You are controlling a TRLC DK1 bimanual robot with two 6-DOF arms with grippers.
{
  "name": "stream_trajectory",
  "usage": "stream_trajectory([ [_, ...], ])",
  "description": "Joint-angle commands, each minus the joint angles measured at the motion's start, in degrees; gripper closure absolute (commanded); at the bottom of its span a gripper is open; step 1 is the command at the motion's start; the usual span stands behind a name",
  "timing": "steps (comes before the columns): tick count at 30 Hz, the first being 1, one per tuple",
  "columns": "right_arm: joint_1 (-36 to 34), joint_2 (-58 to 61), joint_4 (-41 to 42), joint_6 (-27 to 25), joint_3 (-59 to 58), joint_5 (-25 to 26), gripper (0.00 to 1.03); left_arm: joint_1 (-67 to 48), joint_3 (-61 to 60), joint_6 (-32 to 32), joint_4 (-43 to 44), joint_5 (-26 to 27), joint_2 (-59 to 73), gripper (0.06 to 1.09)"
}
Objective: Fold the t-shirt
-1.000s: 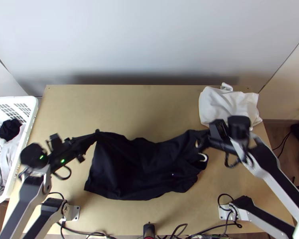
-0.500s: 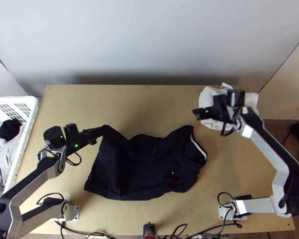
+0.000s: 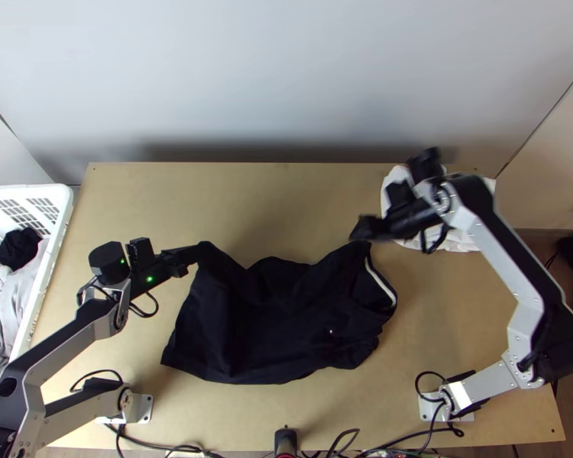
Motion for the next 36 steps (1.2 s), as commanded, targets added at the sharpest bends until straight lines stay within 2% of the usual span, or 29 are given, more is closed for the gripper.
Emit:
stream_trajectory([
  [1, 6.52, 2.58, -5.18, 2.12, -6.84, -9.59, 0.06, -0.34, -0.09, -0.11, 0.53, -0.28, 0.32, 1.05],
  [4, 8.45, 2.93, -0.09, -0.16, -10.01, -7.13, 0.05, -0.26, -0.09, -0.11, 0.53, -0.37, 0.32, 1.05],
  [9, 8.63, 7.15, 2.73, -3.50, -10.10, -7.13, 0.05, -0.34, -0.01, -0.37, 0.62, -0.46, 0.06, 1.05],
  [27, 3.18, 17.34, 9.41, -6.14, -2.89, -2.29, 0.06, 0.01, 0.26, -0.46, 0.62, -0.54, -0.91, 1.05],
  [30, 3.35, 18.13, 10.29, -6.40, -2.89, -2.20, 0.09, 0.01, 0.17, -0.46, 0.62, -0.63, -0.82, 1.05],
  [32, 3.62, 18.48, 11.08, -6.40, -2.98, -2.29, 0.18, 0.01, 0.08, -0.46, 0.62, -0.72, -0.82, 1.05],
  [36, 5.29, 18.48, 12.31, -6.05, -2.89, -2.29, 0.19, -0.26, -0.09, -1.07, 0.62, -0.89, -0.91, 1.05],
])
